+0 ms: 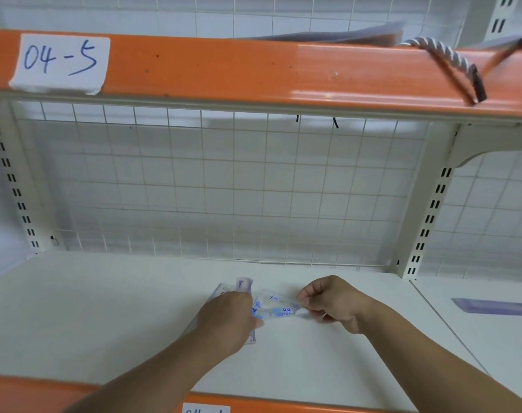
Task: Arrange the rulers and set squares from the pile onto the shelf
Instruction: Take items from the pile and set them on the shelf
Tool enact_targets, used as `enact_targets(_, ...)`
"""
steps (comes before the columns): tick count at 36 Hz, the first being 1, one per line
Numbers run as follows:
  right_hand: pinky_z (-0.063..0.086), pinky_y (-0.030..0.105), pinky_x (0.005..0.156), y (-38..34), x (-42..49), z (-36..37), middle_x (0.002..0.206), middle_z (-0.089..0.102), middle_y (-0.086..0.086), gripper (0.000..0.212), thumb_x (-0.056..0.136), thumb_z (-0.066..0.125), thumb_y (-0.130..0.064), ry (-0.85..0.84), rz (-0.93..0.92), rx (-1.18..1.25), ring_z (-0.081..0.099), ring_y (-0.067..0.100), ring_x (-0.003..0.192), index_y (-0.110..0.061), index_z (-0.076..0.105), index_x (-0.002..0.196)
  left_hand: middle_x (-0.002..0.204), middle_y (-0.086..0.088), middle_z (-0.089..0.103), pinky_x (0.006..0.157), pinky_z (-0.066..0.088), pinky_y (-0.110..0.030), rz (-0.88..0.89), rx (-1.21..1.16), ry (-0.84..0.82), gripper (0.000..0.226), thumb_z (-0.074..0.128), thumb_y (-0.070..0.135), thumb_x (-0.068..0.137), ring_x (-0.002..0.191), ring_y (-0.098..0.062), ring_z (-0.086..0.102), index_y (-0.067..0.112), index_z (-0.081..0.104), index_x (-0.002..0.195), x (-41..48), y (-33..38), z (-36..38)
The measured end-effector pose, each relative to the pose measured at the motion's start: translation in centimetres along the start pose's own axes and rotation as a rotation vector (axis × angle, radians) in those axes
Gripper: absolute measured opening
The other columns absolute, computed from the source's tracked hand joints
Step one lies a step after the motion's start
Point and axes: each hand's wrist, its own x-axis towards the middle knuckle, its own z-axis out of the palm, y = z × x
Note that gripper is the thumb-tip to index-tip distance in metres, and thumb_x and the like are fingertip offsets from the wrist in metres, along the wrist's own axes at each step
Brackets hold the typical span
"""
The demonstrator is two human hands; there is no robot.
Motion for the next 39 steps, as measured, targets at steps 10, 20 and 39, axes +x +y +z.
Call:
enact_targets(10, 0.042, 0.026, 0.081, -1.4, -1.9, 2.2, 0.114, 0.060, 0.006, 0.045, 0.083, 0.068, -0.037, 0.126, -0.257, -0.822, 0.055, 0.022, 0.104, -0.011, 0.061, 0.119, 0.095, 0.007, 0.036, 0.064, 0.027, -0.021, 0.096, 0.005, 0.008, 0.020, 0.054, 0.032, 0.094, 0.100, -0.016, 0.051, 0.013, 0.055, 0.099, 0.0, 0.0, 0.3)
enact_targets(20, 0.038, 0.032, 0.079, -0.2, -3.9, 3.7, 0.111, 0.054, 0.010, 0.030, 0.094, 0.048, -0.027, 0.251, -0.353, -1.233, 0.052, 0.030, 0.105, -0.013, 0.054, 0.120, 0.126, 0.003, 0.043, 0.083, 0.045, -0.028, 0.145, 0.036, -0.010, 0.032, 0.052, 0.045, 0.094, 0.107, -0.019, 0.048, 0.015, 0.054, 0.082, -0.6, 0.0, 0.5)
enact_targets(39, 0.029, 0.037, 0.096, 6.0, -13.7, -1.4, 0.123, 0.055, 0.002, 0.040, 0.098, 0.043, -0.030, 0.569, -0.105, -1.253, 0.049, 0.024, 0.114, -0.029, 0.044, 0.138, 0.128, 0.000, 0.055, 0.091, 0.047, -0.031, 0.361, 0.045, -0.127, 0.036, 0.049, 0.041, 0.096, 0.116, -0.020, 0.053, 0.018, 0.053, 0.124, -1.7, 6.3, 2.6)
